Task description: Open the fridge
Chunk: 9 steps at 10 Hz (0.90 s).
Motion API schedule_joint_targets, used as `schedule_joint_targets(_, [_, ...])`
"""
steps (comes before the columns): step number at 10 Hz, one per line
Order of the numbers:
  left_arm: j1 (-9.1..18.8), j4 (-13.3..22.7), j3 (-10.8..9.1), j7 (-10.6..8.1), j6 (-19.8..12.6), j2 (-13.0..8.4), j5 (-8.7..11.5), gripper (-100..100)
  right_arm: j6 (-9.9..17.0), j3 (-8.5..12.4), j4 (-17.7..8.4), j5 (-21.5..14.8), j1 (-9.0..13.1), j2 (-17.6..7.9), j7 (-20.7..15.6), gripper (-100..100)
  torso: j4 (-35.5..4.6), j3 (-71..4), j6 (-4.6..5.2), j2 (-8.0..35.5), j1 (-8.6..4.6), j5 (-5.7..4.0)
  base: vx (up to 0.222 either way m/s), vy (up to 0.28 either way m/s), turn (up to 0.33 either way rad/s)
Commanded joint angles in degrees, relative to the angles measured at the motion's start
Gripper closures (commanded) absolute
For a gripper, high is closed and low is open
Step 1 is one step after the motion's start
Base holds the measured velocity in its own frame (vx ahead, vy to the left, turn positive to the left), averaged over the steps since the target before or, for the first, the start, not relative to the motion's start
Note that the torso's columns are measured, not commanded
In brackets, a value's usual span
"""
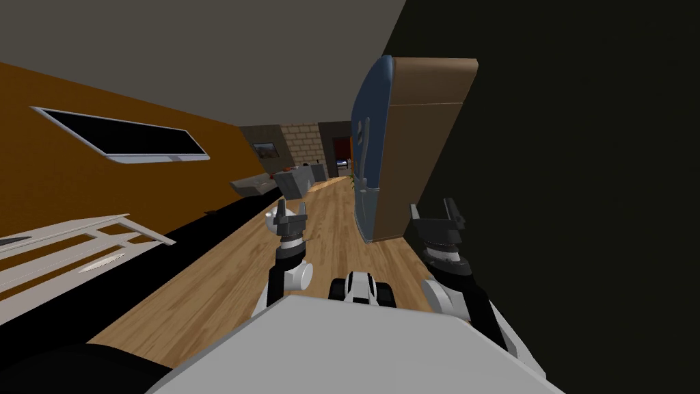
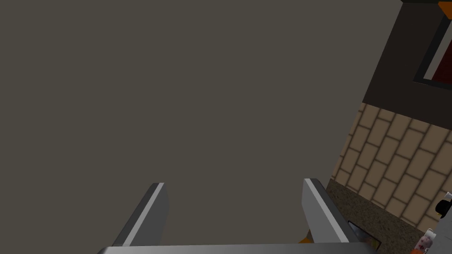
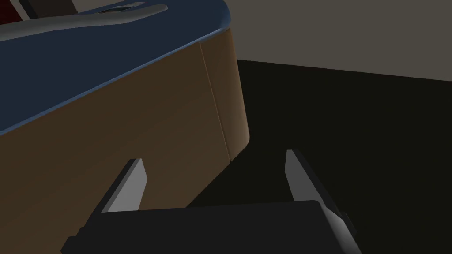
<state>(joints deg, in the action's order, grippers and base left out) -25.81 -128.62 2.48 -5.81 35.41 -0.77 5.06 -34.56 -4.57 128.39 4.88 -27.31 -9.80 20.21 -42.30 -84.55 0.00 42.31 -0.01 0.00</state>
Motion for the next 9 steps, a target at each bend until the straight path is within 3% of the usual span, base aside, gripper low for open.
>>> schedule_joint_targets(1, [0.0,0.0,0.00,0.00,0.0,0.0,0.0,0,0.5,-2.1,-1.9,2.1,1.3,-1.2,4.0,-100,0.0,0.0,0.00,0.0,0.00,0.00,0.077,-0.035,-0.039])
schedule_joint_targets(4, [0.0,0.0,0.00,0.00,0.0,0.0,0.0,0,0.8,-3.7,-3.2,3.6,2.1,-1.8,7.8,-100,0.0,-0.1,0.00,-0.1,0.01,0.00,0.079,-0.029,-0.032])
schedule_joint_targets(5, [0.0,0.0,0.00,0.00,0.0,0.0,0.0,0,1.1,-5.3,-4.6,5.2,2.9,-2.4,9.6,-100,0.0,0.0,0.00,0.0,0.05,0.01,0.100,-0.029,-0.062])
schedule_joint_targets(6, [0.0,0.0,0.00,0.00,0.0,0.0,0.0,0,1.1,-5.3,-4.6,5.2,2.9,-2.4,11.1,-100,0.0,0.0,0.00,-0.1,0.01,0.01,0.079,-0.032,-0.018])
schedule_joint_targets(9, [0.0,0.0,0.00,0.00,0.0,0.0,0.0,0,1.7,-8.8,-7.5,8.6,4.7,-3.3,16.1,-100,0.0,0.0,0.00,0.0,0.04,0.01,0.093,-0.036,-0.041])
